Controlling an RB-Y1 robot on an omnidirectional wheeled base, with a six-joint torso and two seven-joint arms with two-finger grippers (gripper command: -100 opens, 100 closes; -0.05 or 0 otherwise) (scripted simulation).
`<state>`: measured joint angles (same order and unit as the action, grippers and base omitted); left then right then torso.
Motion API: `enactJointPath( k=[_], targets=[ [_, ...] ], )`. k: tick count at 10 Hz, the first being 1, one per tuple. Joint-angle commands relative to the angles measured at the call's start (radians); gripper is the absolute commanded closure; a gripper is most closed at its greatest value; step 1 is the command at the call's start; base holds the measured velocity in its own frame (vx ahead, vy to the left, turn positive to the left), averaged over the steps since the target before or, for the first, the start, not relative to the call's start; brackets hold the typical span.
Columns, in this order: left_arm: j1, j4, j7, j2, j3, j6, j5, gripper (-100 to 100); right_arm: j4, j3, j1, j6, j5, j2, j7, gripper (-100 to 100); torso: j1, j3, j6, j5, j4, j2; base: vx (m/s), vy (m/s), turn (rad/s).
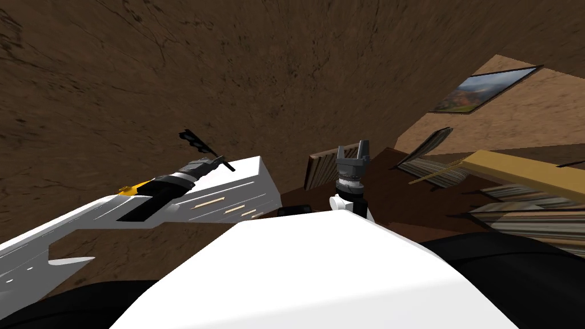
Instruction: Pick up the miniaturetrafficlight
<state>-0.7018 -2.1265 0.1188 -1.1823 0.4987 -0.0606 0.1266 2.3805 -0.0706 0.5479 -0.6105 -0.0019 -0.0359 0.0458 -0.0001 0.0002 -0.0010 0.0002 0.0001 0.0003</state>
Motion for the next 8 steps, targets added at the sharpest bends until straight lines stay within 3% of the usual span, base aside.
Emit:
enactJointPath(
  k=[1, 2, 3, 5, 6, 7, 8],
  targets=[
    [0.000, 0.000, 0.000, 0.000, 0.000, 0.000, 0.000, 0, 0.000, 0.000, 0.000, 0.000, 0.000, 0.000, 0.000, 0, 0.000, 0.000, 0.000, 0.000, 0.000, 0.000, 0.000, 0.000, 0.000],
    [0.050, 0.050, -0.005, -0.006, -0.050, 0.050, 0.015, -100, 0.000, 0.000, 0.000, 0.000, 0.000, 0.000, 0.000, 0, 0.000, 0.000, 0.000, 0.000, 0.000, 0.000, -0.110, -0.002, -0.232],
    [0.077, 0.077, -0.005, -0.006, -0.075, 0.052, 0.015, -100, 0.000, 0.000, 0.000, 0.000, 0.000, 0.000, 0.000, 0, 0.000, 0.003, 0.001, 0.000, 0.001, 0.005, -0.154, 0.003, -0.194],
    [0.134, 0.144, -0.005, -0.006, -0.080, 0.052, 0.015, -100, 0.000, 0.000, 0.000, 0.000, 0.000, 0.000, 0.000, 0, 0.000, 0.004, 0.000, 0.000, 0.002, 0.007, -0.054, -0.011, 0.005],
    [0.134, 0.172, -0.005, -0.006, -0.080, 0.052, 0.015, -100, 0.000, 0.000, 0.000, 0.000, 0.000, 0.000, 0.000, 0, 0.000, 0.002, 0.000, 0.000, 0.001, 0.003, 0.016, -0.009, 0.014],
    [0.182, 0.208, -0.010, -0.012, -0.131, 0.103, 0.030, -100, 0.000, 0.000, 0.000, 0.000, 0.000, 0.000, 0.000, 0, 0.000, 0.001, 0.000, 0.000, 0.000, 0.001, -0.100, -0.026, -0.333],
    [0.213, 0.248, -0.010, -0.012, -0.160, 0.103, 0.030, -100, 0.000, 0.000, 0.000, 0.000, 0.000, 0.000, 0.000, 0, -0.001, 0.002, 0.002, 0.000, 0.001, 0.005, -0.137, -0.012, -0.153]
  ],
)
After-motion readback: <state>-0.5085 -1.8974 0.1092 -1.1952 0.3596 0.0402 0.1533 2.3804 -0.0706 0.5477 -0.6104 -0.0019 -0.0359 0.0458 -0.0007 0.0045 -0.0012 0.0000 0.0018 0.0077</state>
